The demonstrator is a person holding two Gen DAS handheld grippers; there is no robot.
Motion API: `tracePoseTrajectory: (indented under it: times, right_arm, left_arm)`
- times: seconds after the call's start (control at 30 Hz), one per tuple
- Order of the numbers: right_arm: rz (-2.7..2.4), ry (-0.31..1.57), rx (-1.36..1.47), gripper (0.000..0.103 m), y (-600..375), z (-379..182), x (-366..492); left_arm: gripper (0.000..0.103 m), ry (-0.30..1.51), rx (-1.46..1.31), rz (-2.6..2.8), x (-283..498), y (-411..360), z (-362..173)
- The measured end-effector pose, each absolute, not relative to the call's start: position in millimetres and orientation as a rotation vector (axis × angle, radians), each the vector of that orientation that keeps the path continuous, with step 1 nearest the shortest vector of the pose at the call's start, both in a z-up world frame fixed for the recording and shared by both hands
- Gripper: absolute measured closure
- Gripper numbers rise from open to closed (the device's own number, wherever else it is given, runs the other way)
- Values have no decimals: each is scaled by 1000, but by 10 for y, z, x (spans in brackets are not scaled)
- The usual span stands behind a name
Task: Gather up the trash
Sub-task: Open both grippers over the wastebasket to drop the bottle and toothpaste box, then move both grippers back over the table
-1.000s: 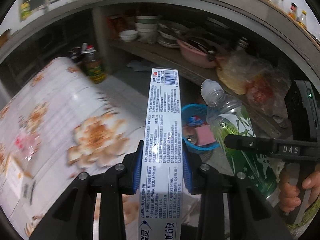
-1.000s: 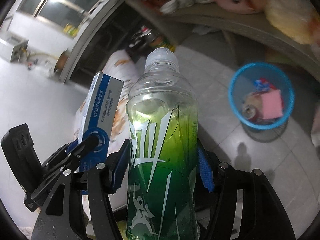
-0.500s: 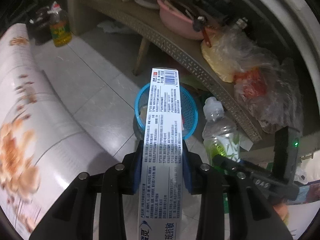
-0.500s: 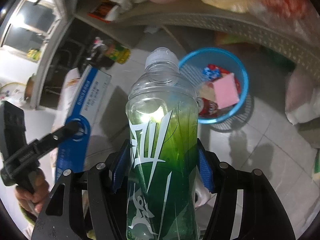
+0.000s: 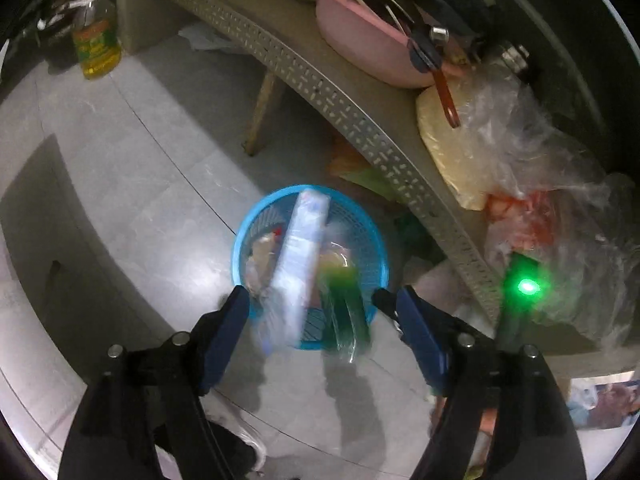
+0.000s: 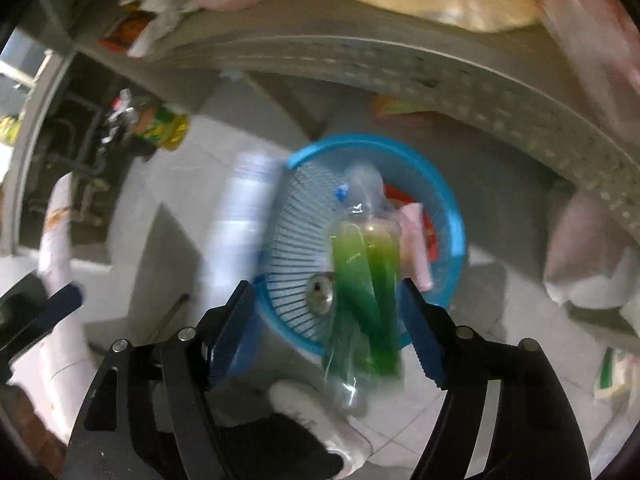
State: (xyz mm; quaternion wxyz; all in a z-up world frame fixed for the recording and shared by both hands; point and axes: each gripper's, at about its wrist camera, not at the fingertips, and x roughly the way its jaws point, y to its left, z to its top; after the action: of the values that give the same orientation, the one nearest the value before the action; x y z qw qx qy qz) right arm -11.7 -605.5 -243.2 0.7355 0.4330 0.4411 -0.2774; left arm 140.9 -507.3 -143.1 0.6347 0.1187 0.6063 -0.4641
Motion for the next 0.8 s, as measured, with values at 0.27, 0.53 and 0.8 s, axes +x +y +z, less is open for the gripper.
tracePoseTrajectory:
  times: [0.27, 0.53, 0.8]
  right_arm:
    - [-646, 944, 845, 33, -5685, -2354, -514]
    - [-723, 925, 696, 24, -5326, -2027, -687]
    - [-763, 728, 307, 8, -4614, -1021, -412]
  left_arm:
    - [29, 1323, 225, -1123, 1314, -4568, -1138]
    - [26, 1191, 158, -1122, 1287, -3840, -648]
    - [21, 1090, 32, -1026, 1258, -2697, -339]
